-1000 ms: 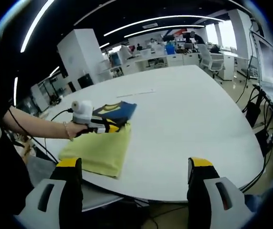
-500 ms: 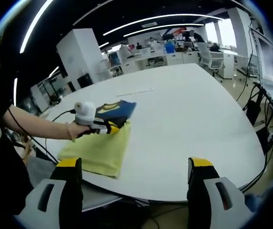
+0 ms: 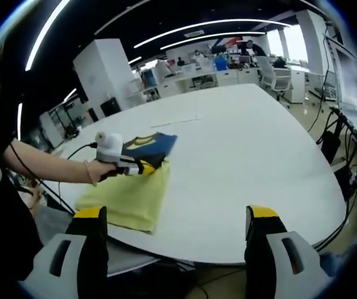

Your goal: Fold the garment on the visible template until the final outline fits inside the template.

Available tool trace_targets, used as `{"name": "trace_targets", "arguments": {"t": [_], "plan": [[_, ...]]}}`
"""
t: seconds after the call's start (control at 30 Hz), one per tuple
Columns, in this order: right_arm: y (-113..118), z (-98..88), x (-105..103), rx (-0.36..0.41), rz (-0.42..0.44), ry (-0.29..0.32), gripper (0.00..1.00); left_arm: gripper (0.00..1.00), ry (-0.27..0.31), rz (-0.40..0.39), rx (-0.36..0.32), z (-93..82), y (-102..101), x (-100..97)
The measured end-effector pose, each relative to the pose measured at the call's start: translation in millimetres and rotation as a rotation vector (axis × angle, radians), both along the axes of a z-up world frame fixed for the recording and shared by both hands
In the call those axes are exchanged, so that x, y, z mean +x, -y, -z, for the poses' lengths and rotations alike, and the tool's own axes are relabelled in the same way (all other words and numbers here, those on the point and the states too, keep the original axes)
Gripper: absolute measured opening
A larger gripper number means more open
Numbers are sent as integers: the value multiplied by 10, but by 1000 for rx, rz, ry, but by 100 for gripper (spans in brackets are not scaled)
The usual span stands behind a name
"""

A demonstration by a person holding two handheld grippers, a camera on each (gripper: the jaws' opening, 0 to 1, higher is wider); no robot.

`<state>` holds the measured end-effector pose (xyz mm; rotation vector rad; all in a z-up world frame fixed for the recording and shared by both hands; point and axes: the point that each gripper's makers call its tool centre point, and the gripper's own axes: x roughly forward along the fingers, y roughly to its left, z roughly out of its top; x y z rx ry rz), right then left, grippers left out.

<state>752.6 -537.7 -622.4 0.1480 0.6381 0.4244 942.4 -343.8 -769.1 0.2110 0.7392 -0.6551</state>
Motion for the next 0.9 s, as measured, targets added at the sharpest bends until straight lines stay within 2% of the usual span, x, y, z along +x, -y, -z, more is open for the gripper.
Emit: {"name": "trace_targets", "arguments": {"t": [0.63,0.9], "plan": [[29,-2,-16,-1,7,2,92,0,-25,2,-22,0,67,-51],[44,-1,-33,-5,9,0,92,0,-27,38,-23,18,176,-79]]}}
